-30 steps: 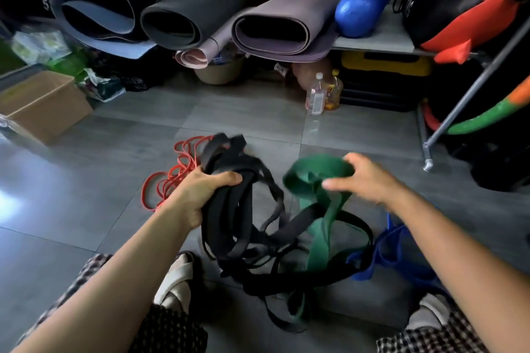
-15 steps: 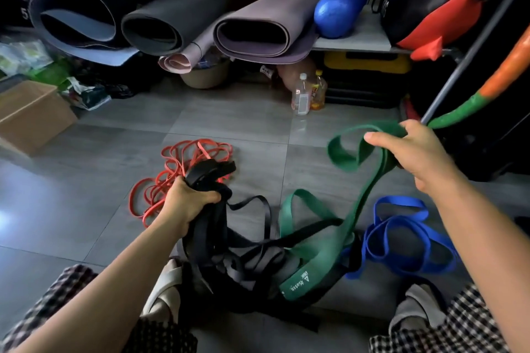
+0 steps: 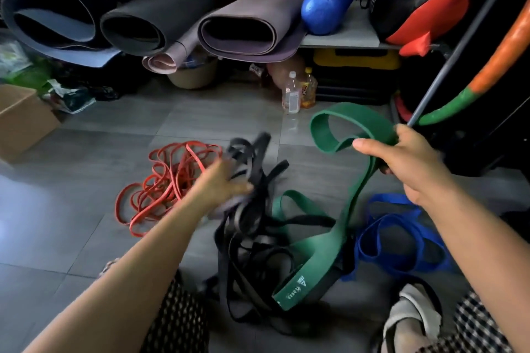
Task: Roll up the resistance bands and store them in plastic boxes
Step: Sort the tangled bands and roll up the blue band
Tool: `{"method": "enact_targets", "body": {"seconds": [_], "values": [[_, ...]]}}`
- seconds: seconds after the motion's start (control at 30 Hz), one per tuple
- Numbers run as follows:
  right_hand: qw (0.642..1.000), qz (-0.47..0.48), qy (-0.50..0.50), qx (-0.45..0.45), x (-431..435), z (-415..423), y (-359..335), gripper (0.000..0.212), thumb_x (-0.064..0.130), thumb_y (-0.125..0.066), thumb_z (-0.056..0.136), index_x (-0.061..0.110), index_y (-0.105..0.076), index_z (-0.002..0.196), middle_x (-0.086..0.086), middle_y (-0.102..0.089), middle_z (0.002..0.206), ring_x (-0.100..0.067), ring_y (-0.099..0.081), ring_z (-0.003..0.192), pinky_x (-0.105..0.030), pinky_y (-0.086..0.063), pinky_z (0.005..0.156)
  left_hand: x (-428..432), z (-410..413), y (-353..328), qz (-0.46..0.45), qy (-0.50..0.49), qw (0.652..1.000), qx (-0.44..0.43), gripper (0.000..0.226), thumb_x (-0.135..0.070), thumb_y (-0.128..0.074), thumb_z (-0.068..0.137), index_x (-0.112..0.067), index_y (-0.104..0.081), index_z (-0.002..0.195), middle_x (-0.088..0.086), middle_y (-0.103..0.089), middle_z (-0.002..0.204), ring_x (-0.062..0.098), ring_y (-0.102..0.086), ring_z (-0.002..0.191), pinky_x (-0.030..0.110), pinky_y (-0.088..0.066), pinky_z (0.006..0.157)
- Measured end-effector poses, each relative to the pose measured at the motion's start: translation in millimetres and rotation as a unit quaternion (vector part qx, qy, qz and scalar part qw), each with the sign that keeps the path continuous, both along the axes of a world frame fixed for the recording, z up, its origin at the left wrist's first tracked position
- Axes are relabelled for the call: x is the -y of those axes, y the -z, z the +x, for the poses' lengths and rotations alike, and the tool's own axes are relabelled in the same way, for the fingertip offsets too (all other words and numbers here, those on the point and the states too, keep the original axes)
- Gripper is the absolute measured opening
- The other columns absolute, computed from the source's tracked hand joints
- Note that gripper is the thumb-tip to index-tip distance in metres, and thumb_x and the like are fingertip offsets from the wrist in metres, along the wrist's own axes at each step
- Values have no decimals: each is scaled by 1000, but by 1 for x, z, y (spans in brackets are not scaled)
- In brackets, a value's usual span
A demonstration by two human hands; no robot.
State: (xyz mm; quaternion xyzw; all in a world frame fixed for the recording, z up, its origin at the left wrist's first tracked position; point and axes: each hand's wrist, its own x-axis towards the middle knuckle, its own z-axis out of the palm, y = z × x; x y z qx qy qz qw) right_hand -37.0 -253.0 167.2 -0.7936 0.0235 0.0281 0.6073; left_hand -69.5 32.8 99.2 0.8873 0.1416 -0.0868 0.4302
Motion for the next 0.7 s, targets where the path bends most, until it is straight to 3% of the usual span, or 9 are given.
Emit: {"method": "enact_targets", "body": {"seconds": [0.03,0.1,0.2,0.37,0.47,0.53,0.6,0.63,0.7], "values": [[1000,23,-4,0,-7,-1,-2,24,23,-74,74,16,-56,88,-2,-65,89,-13,-58,78,-25,-39,60,19,-7,6,-7,74,997,-26,81,-39,-82,60,1,-49,122,9,-59,103,16,-54,93,37,-47,78],[997,70,-14,-11,-22,-2,-7,16,19,-72,77,21,-57,80,4,-66,74,-9,-61,67,-22,-42,56,55,-23,20,-69,163,980,-91,81,-27,-83,64,-4,-41,129,0,-57,113,13,-52,107,21,-46,89],[990,129,-36,-39,-41,-5,-13,14,18,-69,79,19,-57,70,9,-63,52,-3,-59,48,-14,-41,44,96,-41,46,-153,177,968,-95,113,-46,-87,44,-16,-32,138,-1,-55,129,15,-52,119,35,-44,101],[979,190,-36,-68,-51,-6,-5,18,18,-67,81,17,-55,68,10,-57,46,0,-48,40,-14,-32,41,115,-51,38,-253,41,965,-56,5,-17,-63,87,-17,-62,92,3,-66,90,20,-62,85,39,-50,87],[967,222,-54,-114,-50,-5,7,19,28,-65,81,12,-55,81,2,-59,72,-4,-47,54,-16,-37,45,108,-43,17,-370,-73,925,-41,15,-9,-52,92,-11,-63,82,1,-69,70,17,-65,65,32,-55,68],[971,138,-110,-159,-51,-9,19,43,45,-62,74,11,-55,99,-2,-57,96,-10,-53,75,-21,-45,60,97,-35,-2,-413,-121,902,-21,14,-7,-49,91,-7,-61,82,3,-67,65,16,-64,56,24,-54,56],[952,40,-232,-194,-54,-17,28,55,52,-60,70,16,-55,111,-1,-58,114,-15,-55,102,-27,-48,85,86,-28,-22,-467,-161,869,-3,11,-11,-50,90,-4,-59,91,10,-65,74,21,-62,63,28,-53,60],[934,8,-297,-199,-57,-22,33,49,48,-64,73,21,-55,114,3,-58,119,-12,-53,111,-25,-44,95,80,-25,-30,-491,-179,852,4,13,-13,-51,89,-5,-59,94,11,-63,77,22,-61,66,30,-52,64],[903,-32,-384,-187,-68,-35,39,43,28,-69,81,31,-48,118,16,-54,118,4,-50,110,-10,-39,93,68,-21,-43,-533,-197,823,2,12,-16,-53,86,-6,-59,89,10,-62,75,22,-60,64,30,-51,63]]}}
